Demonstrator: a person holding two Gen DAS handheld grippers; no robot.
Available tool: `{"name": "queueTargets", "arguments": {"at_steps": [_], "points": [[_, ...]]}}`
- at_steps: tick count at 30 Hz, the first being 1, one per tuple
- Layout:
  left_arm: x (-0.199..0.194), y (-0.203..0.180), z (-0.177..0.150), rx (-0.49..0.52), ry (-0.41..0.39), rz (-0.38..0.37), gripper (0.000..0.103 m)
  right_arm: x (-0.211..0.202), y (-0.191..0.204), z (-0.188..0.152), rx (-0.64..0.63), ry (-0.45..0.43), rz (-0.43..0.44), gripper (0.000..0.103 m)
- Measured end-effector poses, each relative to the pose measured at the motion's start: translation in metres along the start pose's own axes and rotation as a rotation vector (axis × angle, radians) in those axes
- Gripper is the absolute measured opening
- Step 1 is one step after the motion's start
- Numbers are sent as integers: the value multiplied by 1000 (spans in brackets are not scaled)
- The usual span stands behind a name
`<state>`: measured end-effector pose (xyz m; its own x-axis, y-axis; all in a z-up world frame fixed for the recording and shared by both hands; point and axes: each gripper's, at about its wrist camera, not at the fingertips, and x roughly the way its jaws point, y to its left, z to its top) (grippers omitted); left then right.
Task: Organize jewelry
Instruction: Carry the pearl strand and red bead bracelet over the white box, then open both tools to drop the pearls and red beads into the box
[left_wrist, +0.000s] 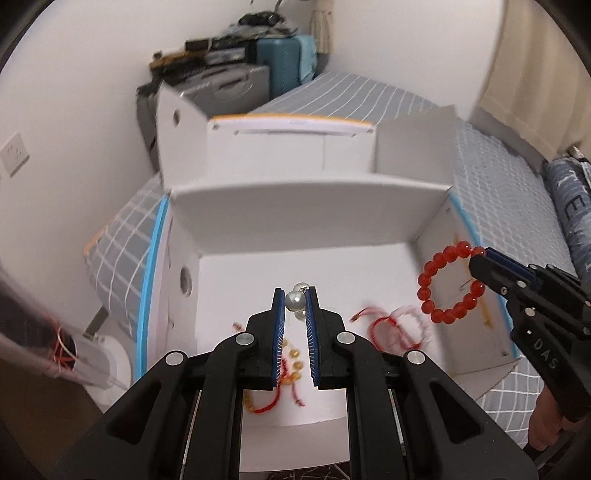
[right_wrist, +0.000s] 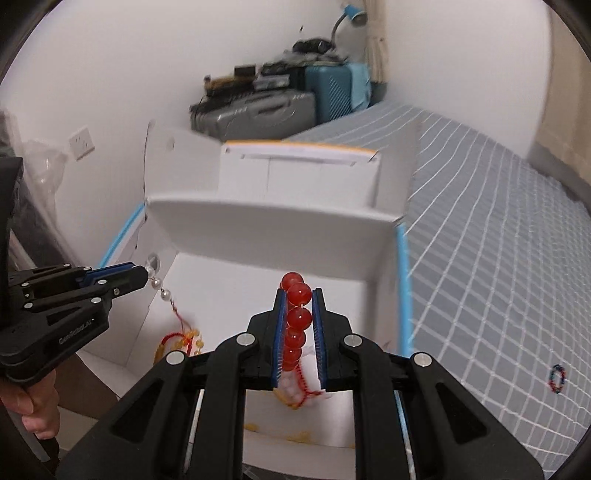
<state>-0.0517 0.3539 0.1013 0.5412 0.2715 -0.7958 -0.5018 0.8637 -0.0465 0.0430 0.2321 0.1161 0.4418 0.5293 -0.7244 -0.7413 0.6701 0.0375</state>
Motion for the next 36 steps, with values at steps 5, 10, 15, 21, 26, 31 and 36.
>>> {"name": "queueTargets", "arguments": {"at_steps": [5, 10, 15, 21, 26, 31, 36], "points": [[19, 11, -13, -24, 48, 12, 11, 30, 12, -14, 5, 73, 15, 13], [33, 11, -21, -24, 88, 12, 11, 48, 16, -25, 5, 129, 15, 13], [46, 13, -25, -38, 115, 11, 11, 59, 17, -33, 7, 166, 17, 13], [57, 17, -31, -47, 152, 7, 13, 63, 17, -31, 5, 178, 22, 14], [52, 19, -32, -45, 141, 10, 34, 58, 18, -30, 3, 166, 27, 26], [41, 17, -31, -42, 102, 28, 62, 39, 17, -26, -3, 106, 29, 59], [30, 17, -28, -44, 61, 17, 81, 15, 9, -16, -4, 16, 5, 87]]}}
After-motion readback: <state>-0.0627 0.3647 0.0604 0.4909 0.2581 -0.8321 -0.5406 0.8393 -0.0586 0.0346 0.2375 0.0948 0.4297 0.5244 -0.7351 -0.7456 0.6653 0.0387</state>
